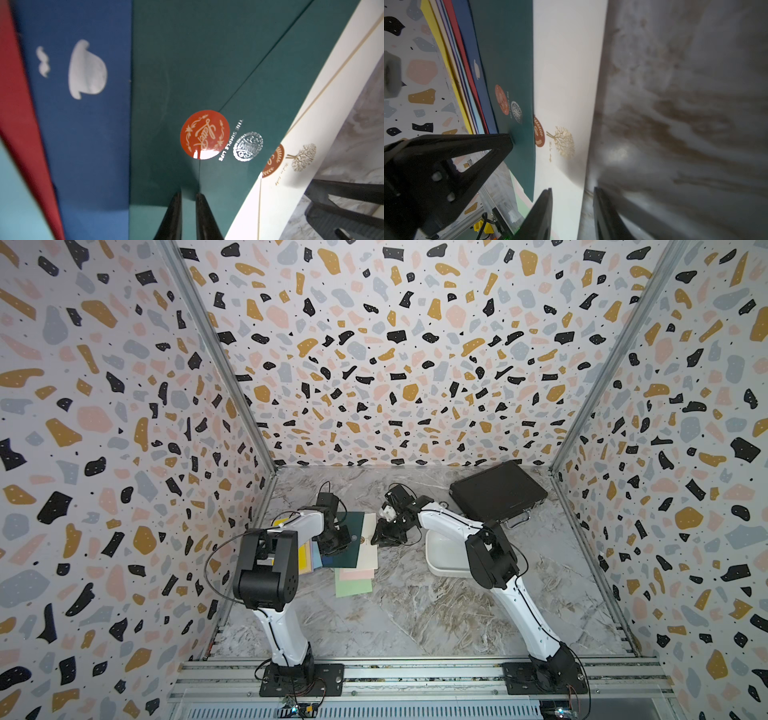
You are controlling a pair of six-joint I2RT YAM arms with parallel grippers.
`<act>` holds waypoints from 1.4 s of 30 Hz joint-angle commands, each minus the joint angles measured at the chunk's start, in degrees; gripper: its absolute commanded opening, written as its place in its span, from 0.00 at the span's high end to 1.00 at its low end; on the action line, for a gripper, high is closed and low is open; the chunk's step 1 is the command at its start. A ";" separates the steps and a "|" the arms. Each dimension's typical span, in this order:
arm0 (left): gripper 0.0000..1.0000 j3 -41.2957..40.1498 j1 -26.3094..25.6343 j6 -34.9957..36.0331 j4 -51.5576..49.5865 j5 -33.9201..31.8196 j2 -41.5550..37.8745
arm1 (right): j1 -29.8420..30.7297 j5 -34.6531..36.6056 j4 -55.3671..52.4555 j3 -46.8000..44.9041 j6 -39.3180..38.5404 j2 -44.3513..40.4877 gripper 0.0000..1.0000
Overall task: Put the sealed envelopes into the storage box
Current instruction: Pick up the envelope from the center of the board.
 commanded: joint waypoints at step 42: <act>0.82 -2.67 -0.19 0.06 1.43 1.21 0.12 | 1.75 -5.60 10.11 -2.86 2.39 -4.48 0.82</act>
